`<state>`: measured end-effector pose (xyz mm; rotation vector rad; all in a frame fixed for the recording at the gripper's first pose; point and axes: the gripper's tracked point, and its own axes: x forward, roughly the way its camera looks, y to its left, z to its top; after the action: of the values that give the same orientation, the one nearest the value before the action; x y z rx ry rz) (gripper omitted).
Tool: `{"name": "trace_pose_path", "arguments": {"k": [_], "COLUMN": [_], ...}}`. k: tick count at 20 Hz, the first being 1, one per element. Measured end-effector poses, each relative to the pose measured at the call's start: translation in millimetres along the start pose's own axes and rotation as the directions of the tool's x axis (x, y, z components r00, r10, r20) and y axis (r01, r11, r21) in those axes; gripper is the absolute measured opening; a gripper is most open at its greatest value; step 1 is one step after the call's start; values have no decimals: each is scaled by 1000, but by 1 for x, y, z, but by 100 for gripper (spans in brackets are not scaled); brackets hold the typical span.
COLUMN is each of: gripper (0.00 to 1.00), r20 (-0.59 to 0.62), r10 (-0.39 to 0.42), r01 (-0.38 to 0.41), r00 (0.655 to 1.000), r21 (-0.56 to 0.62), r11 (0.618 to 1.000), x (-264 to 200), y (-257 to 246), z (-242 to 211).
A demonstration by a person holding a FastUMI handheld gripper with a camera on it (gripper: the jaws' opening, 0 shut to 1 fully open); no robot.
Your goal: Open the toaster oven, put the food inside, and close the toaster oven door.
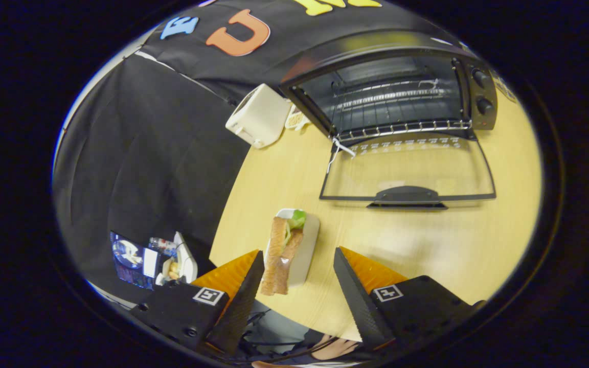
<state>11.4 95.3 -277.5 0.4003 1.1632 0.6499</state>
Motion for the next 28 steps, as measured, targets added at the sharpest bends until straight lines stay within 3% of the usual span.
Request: {"name": "trace_pose_path", "arguments": {"k": [3,7,16,17,18,24,28], "gripper": [86,80,61,56,50,41,40], "r20": [-54,-80,-127,-125,-126,-74,-24], "r10": [-34,14,-91,-100,-99,-57,-5], "r01": [32,-17,80,91,92,52,3], "r00": [998,997,988,987,987,996,1000], "r21": [-31,-32,-89,-77,-62,-65,-94], "r11": [999,999,993,993,994,996,996], "x": [12,26,41,41,40,33,21], "y": [-1,17,11,9,10,10,15], "z": [1,-1,-15,-15,-16,-11,-6]}}
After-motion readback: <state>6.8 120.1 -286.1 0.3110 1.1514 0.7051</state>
